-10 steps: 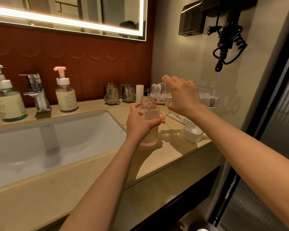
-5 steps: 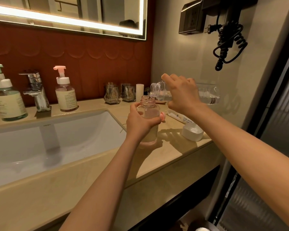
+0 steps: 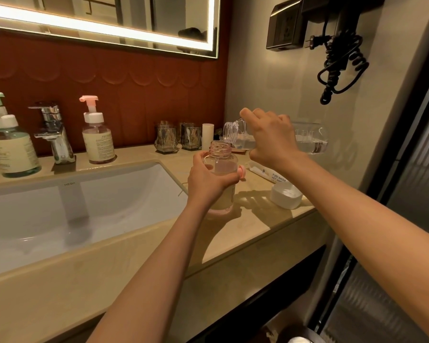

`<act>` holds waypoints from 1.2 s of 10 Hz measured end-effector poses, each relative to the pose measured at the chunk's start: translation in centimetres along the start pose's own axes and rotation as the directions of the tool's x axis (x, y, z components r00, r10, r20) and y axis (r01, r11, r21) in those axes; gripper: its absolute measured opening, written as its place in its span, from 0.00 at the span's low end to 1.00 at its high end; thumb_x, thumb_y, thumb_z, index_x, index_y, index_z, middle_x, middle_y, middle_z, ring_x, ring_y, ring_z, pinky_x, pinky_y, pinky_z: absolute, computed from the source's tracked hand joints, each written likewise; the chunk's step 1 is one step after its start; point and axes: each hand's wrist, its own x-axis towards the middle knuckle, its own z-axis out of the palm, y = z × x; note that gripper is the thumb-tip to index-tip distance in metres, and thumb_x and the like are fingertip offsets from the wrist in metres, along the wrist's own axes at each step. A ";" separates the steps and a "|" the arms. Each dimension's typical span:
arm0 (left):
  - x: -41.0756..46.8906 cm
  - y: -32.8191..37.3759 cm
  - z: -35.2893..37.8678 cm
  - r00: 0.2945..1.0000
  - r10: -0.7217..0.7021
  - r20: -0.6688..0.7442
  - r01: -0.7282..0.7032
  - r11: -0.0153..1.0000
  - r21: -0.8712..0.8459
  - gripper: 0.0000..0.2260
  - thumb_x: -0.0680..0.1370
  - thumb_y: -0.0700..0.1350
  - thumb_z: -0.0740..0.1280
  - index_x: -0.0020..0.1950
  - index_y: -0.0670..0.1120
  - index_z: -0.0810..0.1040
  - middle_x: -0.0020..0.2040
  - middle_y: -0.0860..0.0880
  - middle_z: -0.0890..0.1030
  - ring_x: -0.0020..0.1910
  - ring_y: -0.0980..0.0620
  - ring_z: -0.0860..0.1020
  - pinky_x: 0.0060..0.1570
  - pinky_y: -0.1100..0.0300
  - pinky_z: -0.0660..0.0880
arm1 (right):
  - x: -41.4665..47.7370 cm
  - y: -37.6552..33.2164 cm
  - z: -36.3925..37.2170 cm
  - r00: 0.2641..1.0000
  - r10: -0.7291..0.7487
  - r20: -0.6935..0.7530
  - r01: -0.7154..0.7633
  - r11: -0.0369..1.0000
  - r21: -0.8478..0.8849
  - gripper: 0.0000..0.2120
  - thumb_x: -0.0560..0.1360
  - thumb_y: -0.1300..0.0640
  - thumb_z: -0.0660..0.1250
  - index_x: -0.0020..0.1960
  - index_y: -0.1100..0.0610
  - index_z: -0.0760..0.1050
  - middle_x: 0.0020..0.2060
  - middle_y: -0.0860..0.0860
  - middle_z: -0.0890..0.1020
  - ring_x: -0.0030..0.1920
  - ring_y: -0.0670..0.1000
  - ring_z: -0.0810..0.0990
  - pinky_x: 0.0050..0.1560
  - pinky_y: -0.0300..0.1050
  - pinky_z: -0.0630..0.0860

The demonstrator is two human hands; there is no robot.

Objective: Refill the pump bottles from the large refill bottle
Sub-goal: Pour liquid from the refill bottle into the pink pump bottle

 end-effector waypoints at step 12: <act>0.0 0.0 0.0 1.000 -0.023 -0.003 0.023 1.000 -0.020 0.42 0.65 0.52 0.77 0.72 0.49 0.58 0.67 0.45 0.70 0.61 0.49 0.70 0.50 0.60 0.69 | 0.1 -0.6 -0.3 1.000 -0.007 0.010 0.007 1.000 -0.004 0.33 0.69 0.64 0.67 0.71 0.54 0.60 0.59 0.54 0.73 0.58 0.57 0.72 0.58 0.50 0.65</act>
